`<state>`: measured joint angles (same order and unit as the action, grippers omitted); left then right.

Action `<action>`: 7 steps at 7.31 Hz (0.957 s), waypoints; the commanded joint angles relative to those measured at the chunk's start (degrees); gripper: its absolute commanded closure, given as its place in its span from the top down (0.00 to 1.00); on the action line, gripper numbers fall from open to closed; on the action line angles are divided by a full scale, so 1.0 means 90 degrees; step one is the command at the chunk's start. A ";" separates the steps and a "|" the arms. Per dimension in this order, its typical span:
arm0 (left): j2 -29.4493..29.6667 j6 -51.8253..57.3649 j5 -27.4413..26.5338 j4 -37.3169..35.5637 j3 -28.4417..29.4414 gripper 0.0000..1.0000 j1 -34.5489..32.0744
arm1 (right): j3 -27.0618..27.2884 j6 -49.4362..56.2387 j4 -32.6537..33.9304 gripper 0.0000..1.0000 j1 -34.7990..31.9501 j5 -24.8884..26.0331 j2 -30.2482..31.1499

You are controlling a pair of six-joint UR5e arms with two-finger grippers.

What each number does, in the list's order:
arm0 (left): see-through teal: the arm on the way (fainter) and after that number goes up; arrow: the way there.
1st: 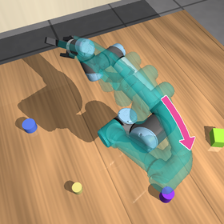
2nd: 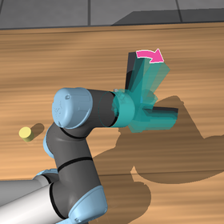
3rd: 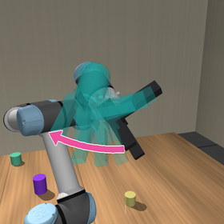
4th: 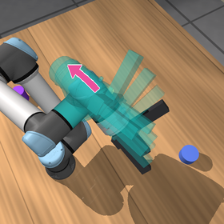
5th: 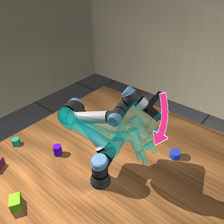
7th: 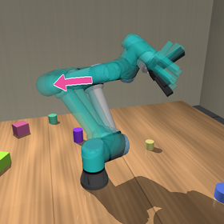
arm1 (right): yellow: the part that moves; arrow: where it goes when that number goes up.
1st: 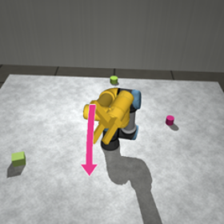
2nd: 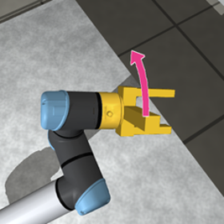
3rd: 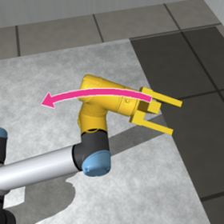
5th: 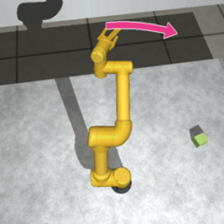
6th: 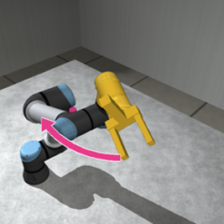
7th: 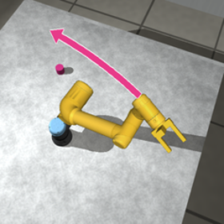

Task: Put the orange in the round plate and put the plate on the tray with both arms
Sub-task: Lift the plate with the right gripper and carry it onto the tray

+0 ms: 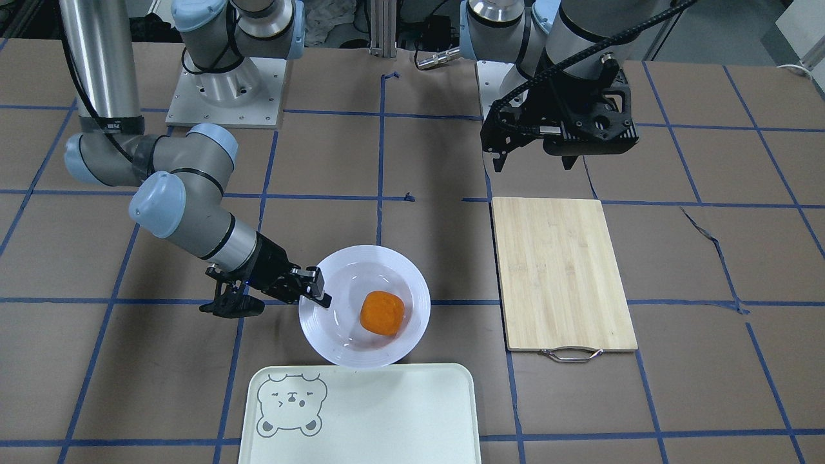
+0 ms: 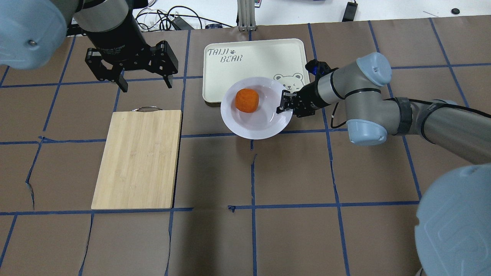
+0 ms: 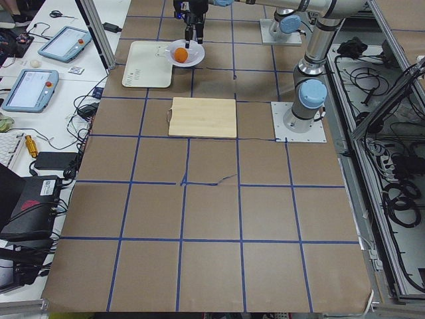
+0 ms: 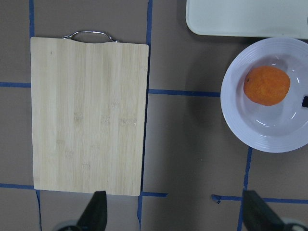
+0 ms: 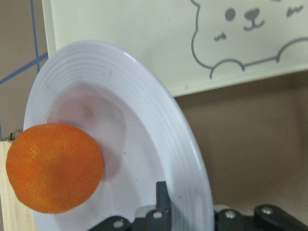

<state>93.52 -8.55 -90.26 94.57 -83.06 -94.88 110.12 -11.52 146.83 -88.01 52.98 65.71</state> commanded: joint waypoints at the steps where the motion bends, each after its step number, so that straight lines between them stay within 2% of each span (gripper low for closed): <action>1: 0.0000 0.0002 0.0000 0.0000 0.0000 1.00 -0.0004 | -0.1087 -0.0233 -0.0016 0.00 -0.0007 0.0157 -0.0520; 2: 0.0000 -0.0007 0.0000 0.0000 0.0000 1.00 -0.0004 | -0.1731 -0.0233 -0.0093 0.00 -0.0007 0.0158 -0.0978; 4: 0.0000 0.0002 0.0000 0.0000 -0.0010 1.00 -0.0004 | -0.2583 -0.0223 -0.0445 0.00 -0.0016 0.0158 -0.1682; 5: 0.0000 -0.0007 0.0000 0.0000 -0.0010 1.00 -0.0004 | -0.2751 -0.0253 -0.0678 0.00 -0.0016 0.0158 -0.1782; 7: 0.0000 -0.0007 0.0000 0.0000 -0.0010 1.00 -0.0004 | -0.2820 -0.0263 -0.0680 0.00 -0.0016 0.0109 -0.2055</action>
<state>93.51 -8.57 -90.26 94.57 -83.14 -94.92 85.56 -13.82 141.02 -88.15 54.15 48.85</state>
